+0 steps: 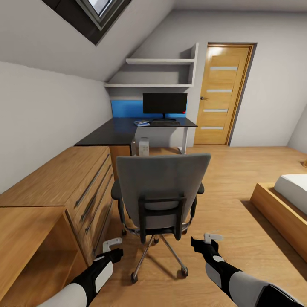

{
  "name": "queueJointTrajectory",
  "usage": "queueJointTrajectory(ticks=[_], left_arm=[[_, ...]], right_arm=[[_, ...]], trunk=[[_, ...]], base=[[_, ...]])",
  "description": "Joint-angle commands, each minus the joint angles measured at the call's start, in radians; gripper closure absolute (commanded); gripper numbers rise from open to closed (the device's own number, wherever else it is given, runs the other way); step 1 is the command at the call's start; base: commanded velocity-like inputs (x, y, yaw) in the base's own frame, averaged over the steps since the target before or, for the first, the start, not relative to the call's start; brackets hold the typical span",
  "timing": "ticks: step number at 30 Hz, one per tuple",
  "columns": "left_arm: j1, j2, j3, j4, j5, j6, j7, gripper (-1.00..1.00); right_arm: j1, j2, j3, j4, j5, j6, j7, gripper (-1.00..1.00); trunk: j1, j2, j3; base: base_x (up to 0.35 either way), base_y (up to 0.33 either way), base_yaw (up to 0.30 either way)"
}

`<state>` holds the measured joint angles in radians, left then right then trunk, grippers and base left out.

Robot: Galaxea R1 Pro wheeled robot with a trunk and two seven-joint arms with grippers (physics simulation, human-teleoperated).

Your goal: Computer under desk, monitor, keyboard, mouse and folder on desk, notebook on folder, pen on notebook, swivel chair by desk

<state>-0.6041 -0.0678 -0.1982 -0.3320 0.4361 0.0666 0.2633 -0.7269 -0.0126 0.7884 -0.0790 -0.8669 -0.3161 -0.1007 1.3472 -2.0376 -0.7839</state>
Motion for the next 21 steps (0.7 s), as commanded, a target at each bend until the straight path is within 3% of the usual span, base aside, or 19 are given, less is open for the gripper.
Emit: queueJointTrajectory(ticks=[1,21], left_arm=[[0.000,0.001,-0.009,-0.001,0.006,0.000,0.008,-1.00],[0.000,-0.026,-0.020,0.031,0.006,-0.054,0.007,-1.00]], right_arm=[[0.000,0.003,0.008,-0.001,-0.004,-0.001,0.006,-1.00],[0.003,0.002,0.005,-0.001,-0.001,-0.018,0.026,-1.00]], trunk=[[0.004,-0.008,-0.004],[0.080,-0.148,-0.067]], base=[[0.000,0.000,0.000],[0.000,0.000,0.000]])
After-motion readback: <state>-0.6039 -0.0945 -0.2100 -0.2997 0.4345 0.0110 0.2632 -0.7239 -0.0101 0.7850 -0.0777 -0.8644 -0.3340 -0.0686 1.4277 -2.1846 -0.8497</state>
